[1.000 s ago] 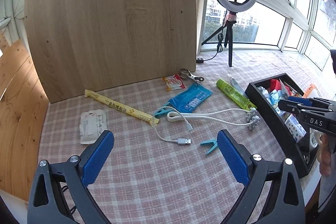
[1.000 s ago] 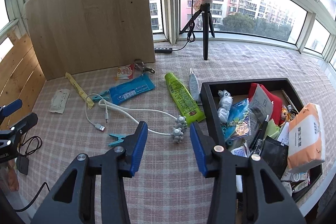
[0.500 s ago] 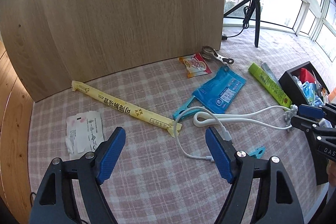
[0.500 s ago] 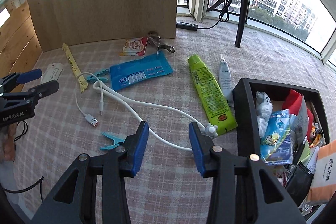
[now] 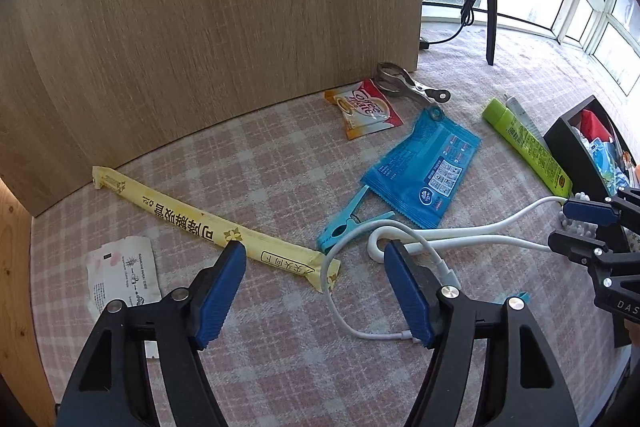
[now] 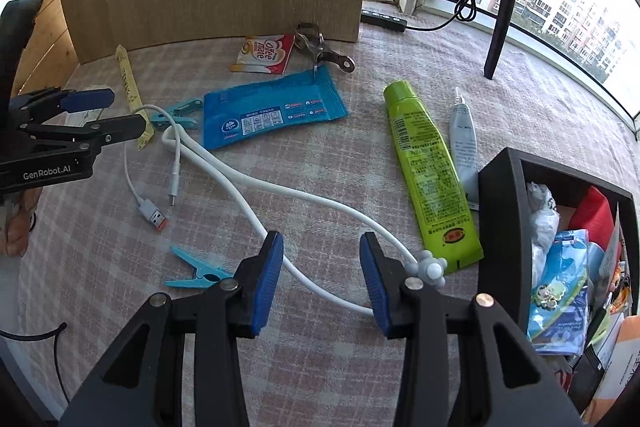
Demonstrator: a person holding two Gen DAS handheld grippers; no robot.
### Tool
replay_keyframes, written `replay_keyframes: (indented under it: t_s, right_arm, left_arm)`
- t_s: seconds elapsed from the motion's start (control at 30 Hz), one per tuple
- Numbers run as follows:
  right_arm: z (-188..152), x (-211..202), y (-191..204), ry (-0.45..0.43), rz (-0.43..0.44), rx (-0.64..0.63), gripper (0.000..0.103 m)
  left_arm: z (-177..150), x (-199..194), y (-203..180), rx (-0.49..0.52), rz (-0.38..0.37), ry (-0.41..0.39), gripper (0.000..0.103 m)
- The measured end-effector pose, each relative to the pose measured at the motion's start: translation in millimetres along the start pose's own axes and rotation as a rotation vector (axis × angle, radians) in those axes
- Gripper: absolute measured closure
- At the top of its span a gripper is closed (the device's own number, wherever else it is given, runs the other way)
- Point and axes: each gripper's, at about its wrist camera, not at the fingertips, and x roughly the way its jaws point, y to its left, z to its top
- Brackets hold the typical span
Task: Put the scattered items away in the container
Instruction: 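Close the right gripper on the white USB cable and lift it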
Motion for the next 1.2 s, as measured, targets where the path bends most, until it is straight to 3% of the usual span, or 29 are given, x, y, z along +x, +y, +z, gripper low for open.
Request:
replay_keyframes:
  t_s: [0.13, 0.3, 0.43, 0.7, 0.9, 1.07, 1.2]
  right_arm:
    - [4.5, 6.5, -1.3, 0.006, -0.013, 0.01, 0.064]
    - [4.2, 3.6, -12.0, 0.0, 0.022, 0.056, 0.064]
    - [-1.4, -1.1, -4.1, 0.008, 0.053, -0.011, 0.064]
    - [-3.3, 10.3, 15.9, 0.038, 0.043, -0.1, 0.063]
    - [-0.7, 22.3, 28.8, 0.06, 0.02, -0.159, 0.063]
    - [0.6, 35.7, 31.1, 0.083, 0.022, -0.167, 0.064]
    - [2.0, 38.1, 31.7, 0.066, 0.044, -0.155, 0.067]
  left_arm:
    - [-0.7, 6.2, 1.9, 0.006, 0.0, 0.015, 0.043]
    - [-0.5, 7.7, 0.2, 0.014, -0.005, 0.014, 0.044]
    - [1.4, 9.9, -2.3, 0.029, -0.009, 0.016, 0.052]
    - [0.7, 13.9, -3.9, 0.03, -0.019, 0.025, 0.055]
    - [1.3, 21.7, -2.7, 0.015, -0.026, 0.04, 0.064]
    - [1.0, 21.8, -2.5, 0.012, -0.036, 0.04, 0.084]
    - [0.9, 21.2, -0.2, -0.018, -0.058, 0.034, 0.092]
